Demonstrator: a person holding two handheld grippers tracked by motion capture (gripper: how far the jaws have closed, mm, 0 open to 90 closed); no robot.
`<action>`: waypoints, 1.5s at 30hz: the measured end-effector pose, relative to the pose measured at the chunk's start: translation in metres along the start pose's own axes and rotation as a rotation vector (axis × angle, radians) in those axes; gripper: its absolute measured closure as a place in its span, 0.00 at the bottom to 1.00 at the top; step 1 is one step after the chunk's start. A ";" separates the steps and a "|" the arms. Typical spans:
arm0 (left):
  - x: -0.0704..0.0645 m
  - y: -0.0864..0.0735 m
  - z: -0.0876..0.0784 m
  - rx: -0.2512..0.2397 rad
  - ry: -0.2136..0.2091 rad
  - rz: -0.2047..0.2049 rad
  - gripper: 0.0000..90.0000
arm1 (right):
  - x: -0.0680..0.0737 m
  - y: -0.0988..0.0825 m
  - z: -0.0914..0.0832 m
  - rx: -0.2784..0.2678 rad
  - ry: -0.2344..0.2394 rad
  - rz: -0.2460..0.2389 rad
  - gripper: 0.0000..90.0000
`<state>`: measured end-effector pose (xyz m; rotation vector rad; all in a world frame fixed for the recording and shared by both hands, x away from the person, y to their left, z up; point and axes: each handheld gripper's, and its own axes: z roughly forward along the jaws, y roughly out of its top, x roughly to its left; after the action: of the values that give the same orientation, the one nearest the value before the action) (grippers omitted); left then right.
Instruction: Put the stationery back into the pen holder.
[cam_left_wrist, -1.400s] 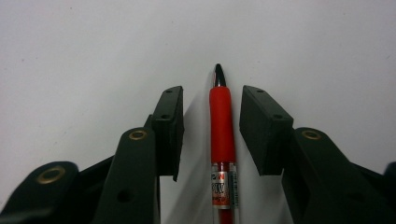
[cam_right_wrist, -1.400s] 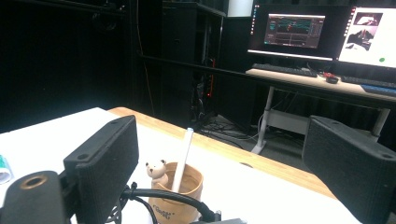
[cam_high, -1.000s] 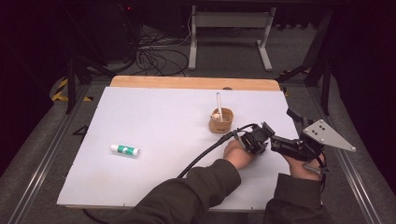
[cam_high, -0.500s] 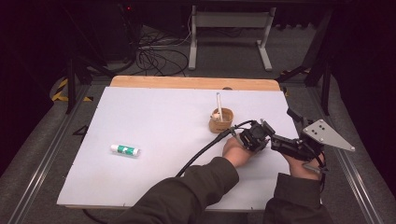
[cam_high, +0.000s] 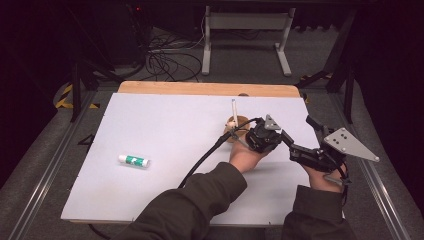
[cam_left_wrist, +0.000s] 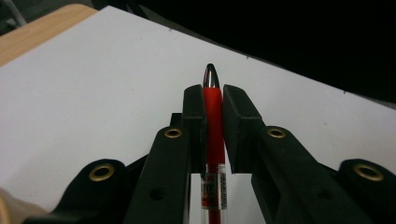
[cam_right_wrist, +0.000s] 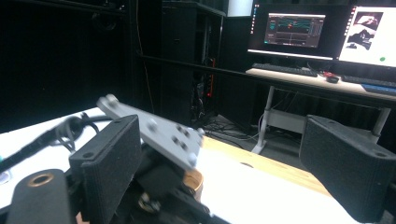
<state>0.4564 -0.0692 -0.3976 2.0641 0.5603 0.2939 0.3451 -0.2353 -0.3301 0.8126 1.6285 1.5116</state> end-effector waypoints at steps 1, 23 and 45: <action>0.002 0.000 -0.005 -0.016 0.001 0.003 0.89 | 0.000 0.000 0.000 0.001 0.002 0.001 0.15; 0.016 -0.002 -0.080 -0.271 -0.046 -0.014 0.90 | 0.008 -0.006 0.014 0.032 0.050 0.014 0.16; 0.021 -0.008 -0.127 -0.410 -0.082 -0.032 0.89 | 0.027 -0.024 0.049 0.095 0.256 0.210 0.35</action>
<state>0.4190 0.0390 -0.3378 1.6615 0.4414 0.2783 0.3739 -0.1893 -0.3576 0.8944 1.8606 1.7542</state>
